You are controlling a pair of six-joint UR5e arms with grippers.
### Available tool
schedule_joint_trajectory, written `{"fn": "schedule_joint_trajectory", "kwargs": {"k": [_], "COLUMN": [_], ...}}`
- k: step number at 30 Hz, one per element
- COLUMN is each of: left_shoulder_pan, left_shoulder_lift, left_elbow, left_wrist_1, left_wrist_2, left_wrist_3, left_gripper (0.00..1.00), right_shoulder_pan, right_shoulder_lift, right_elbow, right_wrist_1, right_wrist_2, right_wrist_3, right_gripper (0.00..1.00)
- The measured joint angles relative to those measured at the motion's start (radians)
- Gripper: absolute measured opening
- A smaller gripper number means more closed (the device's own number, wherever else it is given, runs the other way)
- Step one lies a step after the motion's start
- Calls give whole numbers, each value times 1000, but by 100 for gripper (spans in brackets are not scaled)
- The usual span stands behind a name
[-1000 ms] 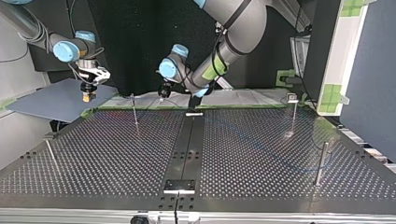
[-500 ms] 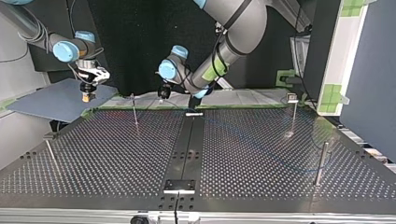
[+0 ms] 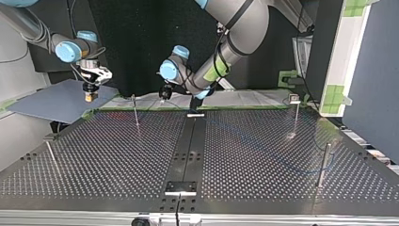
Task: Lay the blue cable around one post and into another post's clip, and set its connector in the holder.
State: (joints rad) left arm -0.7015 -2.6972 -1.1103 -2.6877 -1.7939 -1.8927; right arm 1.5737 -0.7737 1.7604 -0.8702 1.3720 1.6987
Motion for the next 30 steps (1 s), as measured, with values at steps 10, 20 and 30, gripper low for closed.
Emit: {"fn": "schedule_joint_trajectory", "kwargs": {"k": [10, 20, 30], "left_shoulder_pan": [1, -1, -11], "left_shoulder_lift": [0, 0, 1], "left_elbow": [-1, -2, -2], "left_wrist_1": [-1, 0, 0], "left_wrist_2": [0, 1, 1], "left_wrist_3": [0, 5, 50], "left_gripper": [2, 68, 100], "right_shoulder_pan": [0, 2, 3], "right_shoulder_lift": [11, 14, 15], "right_elbow": [0, 0, 0], "right_wrist_1": [-4, -8, -10], "right_wrist_2": [-5, -9, -10], "right_wrist_3": [-3, -2, -2], "right_gripper": [0, 0, 0]}}
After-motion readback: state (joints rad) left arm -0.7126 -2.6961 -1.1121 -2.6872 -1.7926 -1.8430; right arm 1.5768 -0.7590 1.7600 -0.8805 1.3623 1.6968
